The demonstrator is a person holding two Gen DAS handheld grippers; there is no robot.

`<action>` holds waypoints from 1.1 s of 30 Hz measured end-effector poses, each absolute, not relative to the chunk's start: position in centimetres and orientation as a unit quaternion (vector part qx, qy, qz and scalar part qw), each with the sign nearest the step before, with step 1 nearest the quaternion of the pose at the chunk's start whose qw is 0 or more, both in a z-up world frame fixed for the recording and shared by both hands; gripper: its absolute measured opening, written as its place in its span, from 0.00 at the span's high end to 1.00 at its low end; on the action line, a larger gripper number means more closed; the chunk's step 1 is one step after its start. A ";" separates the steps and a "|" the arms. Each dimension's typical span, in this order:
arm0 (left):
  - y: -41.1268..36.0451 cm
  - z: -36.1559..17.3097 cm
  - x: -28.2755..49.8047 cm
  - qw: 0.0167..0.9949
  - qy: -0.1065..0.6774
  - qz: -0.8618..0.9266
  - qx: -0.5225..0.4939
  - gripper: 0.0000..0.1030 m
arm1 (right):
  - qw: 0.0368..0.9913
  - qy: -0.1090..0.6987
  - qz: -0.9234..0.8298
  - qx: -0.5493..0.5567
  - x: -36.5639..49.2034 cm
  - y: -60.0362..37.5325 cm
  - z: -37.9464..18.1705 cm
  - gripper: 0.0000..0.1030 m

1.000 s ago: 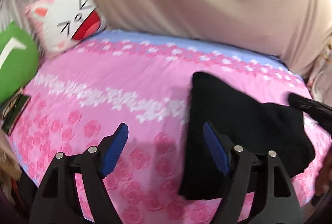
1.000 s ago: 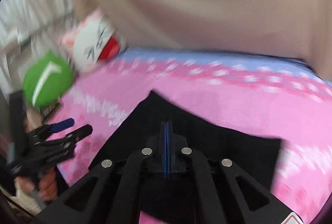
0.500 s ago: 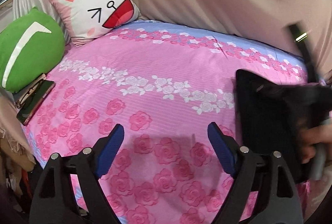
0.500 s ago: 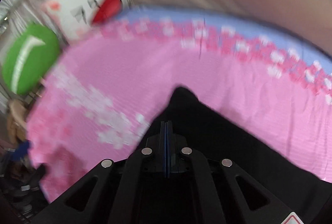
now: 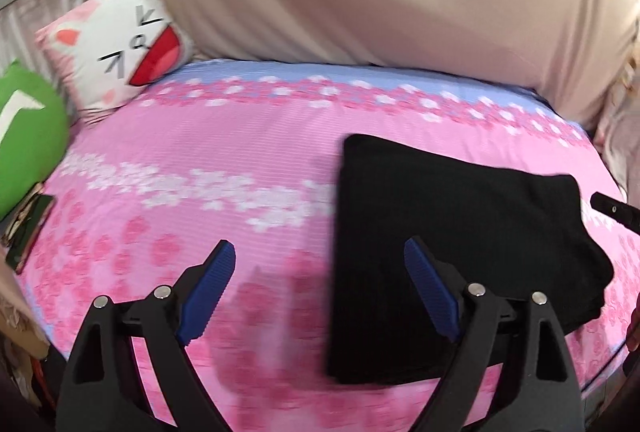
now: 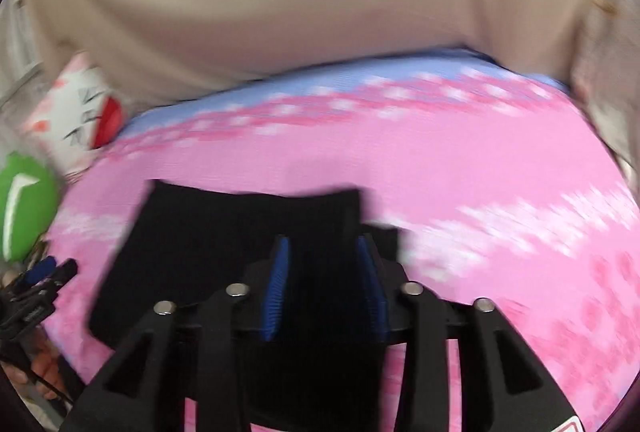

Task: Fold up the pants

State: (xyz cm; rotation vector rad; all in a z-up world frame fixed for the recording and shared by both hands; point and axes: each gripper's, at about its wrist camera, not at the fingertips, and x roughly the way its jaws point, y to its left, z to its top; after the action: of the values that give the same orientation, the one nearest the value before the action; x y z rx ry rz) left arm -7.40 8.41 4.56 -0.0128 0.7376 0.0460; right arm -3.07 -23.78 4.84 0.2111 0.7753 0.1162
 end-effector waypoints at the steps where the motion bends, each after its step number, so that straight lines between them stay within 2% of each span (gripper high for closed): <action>1: 7.4 4.4 -7.2 0.932 0.363 0.015 -0.001 0.18 | 0.916 0.381 0.061 0.114 -3.0 -24.6 4.5 0.63; 3: 5.1 3.9 -6.9 0.929 0.369 0.006 0.012 0.18 | 0.910 0.381 0.082 0.140 -2.4 -25.6 4.0 0.63; 5: 3.3 3.4 -6.8 0.926 0.375 -0.001 0.026 0.17 | 0.905 0.388 0.099 0.146 -1.2 -25.6 3.5 0.48; 7: 2.3 3.1 -6.8 0.924 0.379 -0.003 0.039 0.17 | 0.899 0.398 0.111 0.144 0.5 -24.7 2.6 0.47; 11: 1.6 2.3 -6.5 0.919 0.392 0.003 0.053 0.17 | 0.896 0.407 0.123 0.130 2.0 -23.3 1.4 0.93; 12: 1.6 2.2 -6.5 0.917 0.394 0.004 0.055 0.17 | 0.905 0.385 0.128 0.126 0.8 -23.5 2.4 0.95; 15: 1.7 1.7 -6.5 0.915 0.400 0.004 0.062 0.14 | 0.921 0.344 0.130 0.130 -2.7 -24.3 4.7 0.96; 19: 0.9 0.4 -6.0 0.910 0.407 0.007 0.075 0.13 | 0.905 0.405 0.088 0.096 -0.8 -24.4 -0.2 0.87; 21: 0.4 0.5 -6.2 0.913 0.399 0.014 0.088 0.13 | 0.910 0.380 0.098 0.135 -2.5 -25.1 1.4 0.85; 24: 0.4 0.6 -6.4 0.912 0.400 0.006 0.086 0.12 | 0.927 0.321 0.136 0.135 -6.6 -25.0 5.1 0.84; 26: 0.5 0.4 -6.2 0.912 0.402 0.008 0.084 0.11 | 0.923 0.325 0.164 0.128 -8.5 -24.1 5.6 0.84; 28: 0.6 0.4 -6.0 0.912 0.402 0.010 0.081 0.11 | 0.912 0.353 0.178 0.112 -9.1 -22.9 3.9 0.84; 30: 0.6 0.5 -6.0 0.912 0.402 0.010 0.078 0.10 | 0.904 0.394 0.142 0.082 -8.3 -22.4 0.3 0.95; 33: 0.4 0.6 -6.0 0.911 0.404 0.011 0.080 0.10 | 0.903 0.390 0.136 0.120 -8.4 -23.7 0.6 0.96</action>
State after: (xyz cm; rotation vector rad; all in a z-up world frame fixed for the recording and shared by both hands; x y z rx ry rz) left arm -6.05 0.45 0.57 0.1643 0.8325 0.0232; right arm -8.40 -23.68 0.59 0.2474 0.8072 0.2817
